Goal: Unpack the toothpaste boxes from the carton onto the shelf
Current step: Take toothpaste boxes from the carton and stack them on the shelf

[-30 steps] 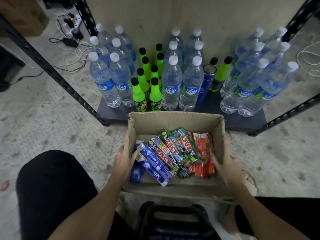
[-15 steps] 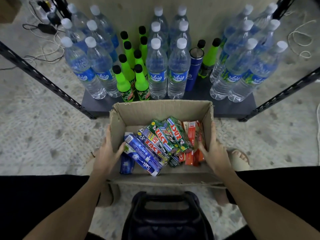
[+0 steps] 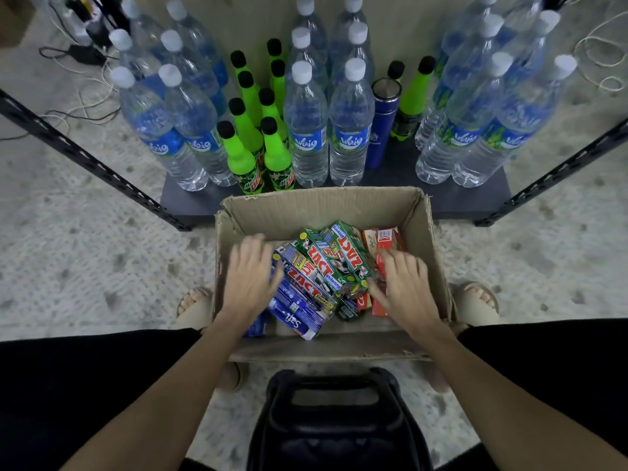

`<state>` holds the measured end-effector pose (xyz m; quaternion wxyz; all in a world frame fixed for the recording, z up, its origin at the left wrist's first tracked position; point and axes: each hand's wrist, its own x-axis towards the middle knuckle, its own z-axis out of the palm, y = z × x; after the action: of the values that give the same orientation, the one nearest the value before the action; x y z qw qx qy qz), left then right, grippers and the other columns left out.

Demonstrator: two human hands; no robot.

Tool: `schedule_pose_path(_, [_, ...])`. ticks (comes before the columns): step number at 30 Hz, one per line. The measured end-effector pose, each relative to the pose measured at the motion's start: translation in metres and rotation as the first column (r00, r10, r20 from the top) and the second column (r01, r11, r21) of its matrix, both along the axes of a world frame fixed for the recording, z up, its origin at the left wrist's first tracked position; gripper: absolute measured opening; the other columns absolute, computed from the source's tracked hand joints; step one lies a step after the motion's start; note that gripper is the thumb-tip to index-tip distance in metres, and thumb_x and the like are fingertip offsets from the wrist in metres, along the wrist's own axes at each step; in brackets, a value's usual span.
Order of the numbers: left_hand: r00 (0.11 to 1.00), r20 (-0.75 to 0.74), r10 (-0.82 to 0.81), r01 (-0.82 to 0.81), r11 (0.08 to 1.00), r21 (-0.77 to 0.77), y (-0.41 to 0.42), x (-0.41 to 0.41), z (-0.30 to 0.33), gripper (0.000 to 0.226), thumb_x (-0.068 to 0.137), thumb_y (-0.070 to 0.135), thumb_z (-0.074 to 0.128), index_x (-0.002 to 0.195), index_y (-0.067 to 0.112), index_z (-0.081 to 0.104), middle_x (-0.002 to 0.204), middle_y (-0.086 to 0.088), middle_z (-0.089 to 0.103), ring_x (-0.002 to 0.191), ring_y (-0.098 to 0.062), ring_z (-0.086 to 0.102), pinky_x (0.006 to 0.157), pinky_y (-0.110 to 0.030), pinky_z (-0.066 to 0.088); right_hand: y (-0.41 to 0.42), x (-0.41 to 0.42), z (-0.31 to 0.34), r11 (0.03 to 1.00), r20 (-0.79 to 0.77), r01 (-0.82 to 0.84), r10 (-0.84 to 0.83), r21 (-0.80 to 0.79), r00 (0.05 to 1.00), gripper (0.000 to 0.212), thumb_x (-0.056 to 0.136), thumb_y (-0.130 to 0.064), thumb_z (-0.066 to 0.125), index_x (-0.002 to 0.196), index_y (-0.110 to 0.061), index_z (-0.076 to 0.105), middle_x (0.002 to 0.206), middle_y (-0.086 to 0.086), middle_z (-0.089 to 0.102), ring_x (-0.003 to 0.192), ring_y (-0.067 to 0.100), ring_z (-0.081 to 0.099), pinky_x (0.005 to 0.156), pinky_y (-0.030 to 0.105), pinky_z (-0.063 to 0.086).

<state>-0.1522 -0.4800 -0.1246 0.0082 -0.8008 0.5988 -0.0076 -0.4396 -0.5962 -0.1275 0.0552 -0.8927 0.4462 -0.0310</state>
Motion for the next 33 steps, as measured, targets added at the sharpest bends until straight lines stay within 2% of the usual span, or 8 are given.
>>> schedule_pose_path(4, [0.943,-0.330,-0.037,0.102,0.978,0.181,-0.035,0.001,-0.026,0.072,0.096,0.064,0.037,0.145,0.011,0.043,0.150,-0.013,0.040,0.140,-0.030,0.036,0.115,-0.048,0.033,0.001,0.010,-0.019,0.982,-0.084,0.075,-0.061,0.171,0.995,0.077,0.090,-0.070,0.028,0.131,-0.012,0.059,0.119,0.007,0.066,0.106,0.025,0.055,0.086,0.041,0.041])
schedule_pose_path(7, [0.911,-0.410,0.046,0.110,0.932,0.347,-0.057,0.015,-0.041,0.097,0.085,0.075,0.051,0.155,0.011,0.031,0.158,-0.015,0.032,0.147,-0.032,0.029,0.119,-0.049,0.028,-0.004,0.019,-0.027,0.966,-0.129,0.133,-0.106,0.223,0.986,0.089,0.086,-0.079,0.021,0.130,-0.013,0.060,0.122,0.009,0.065,0.108,0.028,0.054,0.087,0.044,0.041])
schedule_pose_path(9, [0.903,-0.426,0.054,0.138,0.902,0.408,-0.068,0.026,-0.045,0.104,0.075,0.084,0.049,0.152,0.016,0.036,0.152,-0.012,0.044,0.139,-0.030,0.041,0.113,-0.047,0.036,-0.008,0.026,-0.029,0.953,-0.171,0.167,-0.126,0.252,0.977,0.091,0.086,-0.080,0.021,0.138,-0.012,0.055,0.129,0.011,0.062,0.114,0.030,0.051,0.091,0.045,0.038])
schedule_pose_path(14, [0.855,-0.515,0.058,0.193,0.887,0.420,-0.078,0.044,-0.049,0.089,0.071,0.067,0.077,0.142,0.023,0.049,0.134,-0.005,0.051,0.127,-0.026,0.049,0.107,-0.045,0.042,-0.011,0.043,-0.031,0.903,-0.193,0.265,-0.209,0.339,0.959,0.076,0.094,-0.063,0.050,0.150,-0.014,0.035,0.144,0.017,0.049,0.130,0.034,0.038,0.103,0.046,0.031])
schedule_pose_path(20, [0.852,-0.518,-0.071,0.347,0.818,0.458,-0.072,0.048,-0.041,0.084,0.062,0.069,0.081,0.136,0.038,0.054,0.116,0.005,0.037,0.112,-0.015,0.032,0.101,-0.036,0.038,-0.013,0.046,-0.034,0.665,-0.102,0.429,-0.471,0.611,0.876,0.074,0.084,-0.049,0.071,0.146,-0.026,0.039,0.149,0.019,0.036,0.134,0.039,0.029,0.111,0.047,0.024])
schedule_pose_path(24, [0.821,-0.559,-0.113,0.347,0.878,0.331,-0.058,0.042,-0.038,0.068,0.068,0.061,0.082,0.128,0.037,0.058,0.121,0.011,0.041,0.114,-0.010,0.034,0.101,-0.039,0.041,-0.008,0.044,-0.028,0.643,0.035,0.398,-0.552,0.654,0.833,0.074,0.084,-0.041,0.074,0.148,-0.029,0.040,0.142,0.015,0.042,0.130,0.035,0.034,0.113,0.043,0.027])
schedule_pose_path(28, [0.747,-0.655,-0.112,0.350,0.904,0.245,-0.043,0.037,-0.028,0.068,0.069,0.064,0.076,0.125,0.030,0.058,0.121,0.019,0.048,0.114,-0.003,0.046,0.103,-0.040,0.045,-0.010,0.041,-0.015,0.665,0.146,0.325,-0.550,0.672,0.822,0.077,0.088,-0.034,0.073,0.154,-0.028,0.034,0.143,0.010,0.045,0.133,0.032,0.032,0.117,0.044,0.026])
schedule_pose_path(33, [0.740,-0.662,-0.119,0.317,0.930,0.187,-0.032,0.045,-0.001,0.063,0.072,0.060,0.078,0.124,0.030,0.058,0.121,0.017,0.050,0.114,-0.005,0.052,0.101,-0.038,0.047,-0.019,0.034,0.019,0.714,0.313,0.199,-0.517,0.672,0.797,0.073,0.089,-0.027,0.073,0.152,-0.034,0.036,0.139,0.000,0.048,0.128,0.020,0.032,0.113,0.045,0.034])
